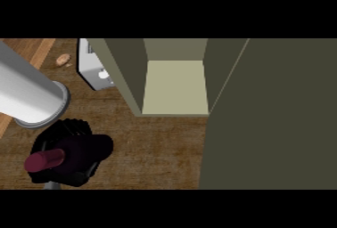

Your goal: Pick up the wine, place it into the cabinet and close the cabinet

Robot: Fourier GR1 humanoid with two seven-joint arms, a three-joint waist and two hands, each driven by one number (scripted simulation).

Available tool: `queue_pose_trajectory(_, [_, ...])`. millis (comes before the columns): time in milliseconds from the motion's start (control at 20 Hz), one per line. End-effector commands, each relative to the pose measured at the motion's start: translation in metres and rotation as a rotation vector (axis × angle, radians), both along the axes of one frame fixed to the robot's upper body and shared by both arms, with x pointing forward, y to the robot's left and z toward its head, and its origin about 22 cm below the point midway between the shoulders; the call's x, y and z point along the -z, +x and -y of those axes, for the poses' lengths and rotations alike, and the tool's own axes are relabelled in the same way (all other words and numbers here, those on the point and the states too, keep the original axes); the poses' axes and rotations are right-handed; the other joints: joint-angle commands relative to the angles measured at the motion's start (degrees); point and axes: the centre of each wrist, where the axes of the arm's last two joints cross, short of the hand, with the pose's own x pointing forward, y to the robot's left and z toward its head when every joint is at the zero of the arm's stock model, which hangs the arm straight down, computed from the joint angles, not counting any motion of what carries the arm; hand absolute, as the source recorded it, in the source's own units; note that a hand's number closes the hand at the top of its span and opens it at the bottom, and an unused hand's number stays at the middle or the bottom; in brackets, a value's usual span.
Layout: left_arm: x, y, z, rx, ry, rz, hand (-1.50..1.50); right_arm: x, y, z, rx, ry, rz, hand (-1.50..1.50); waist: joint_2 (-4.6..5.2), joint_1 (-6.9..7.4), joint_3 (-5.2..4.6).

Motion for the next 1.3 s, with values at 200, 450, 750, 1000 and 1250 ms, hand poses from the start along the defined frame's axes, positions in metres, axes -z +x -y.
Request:
queue_pose_trajectory(200, [-0.068, -0.011, 0.032, 0.036, 0.036, -0.003, 1.50, -0.002, -0.029, 0.005, -0.051, 0.041, 0.037, -1.50, 0.04, -0.25, 0.00])
queue_pose_trajectory(450, [-0.091, -0.005, 0.083, 0.134, 0.003, -0.029, 1.50, 0.002, -0.017, 0.006, -0.061, 0.050, 0.024, -1.50, 0.10, -0.37, 0.00])
queue_pose_trajectory(750, [-0.102, 0.016, 0.124, 0.145, -0.022, -0.013, 1.50, -0.009, -0.019, 0.002, -0.050, 0.059, 0.039, -1.50, 0.18, -0.60, -0.05])
queue_pose_trajectory(1000, [-0.119, 0.011, 0.170, 0.122, -0.044, -0.008, 1.50, -0.011, -0.025, 0.016, -0.050, 0.044, 0.026, -1.50, 0.12, -1.00, -0.01])
queue_pose_trajectory(1250, [-0.140, 0.014, 0.196, 0.113, -0.020, -0.010, 1.50, -0.004, -0.021, 0.004, -0.049, 0.064, 0.029, -1.50, 0.10, -0.72, -0.02])
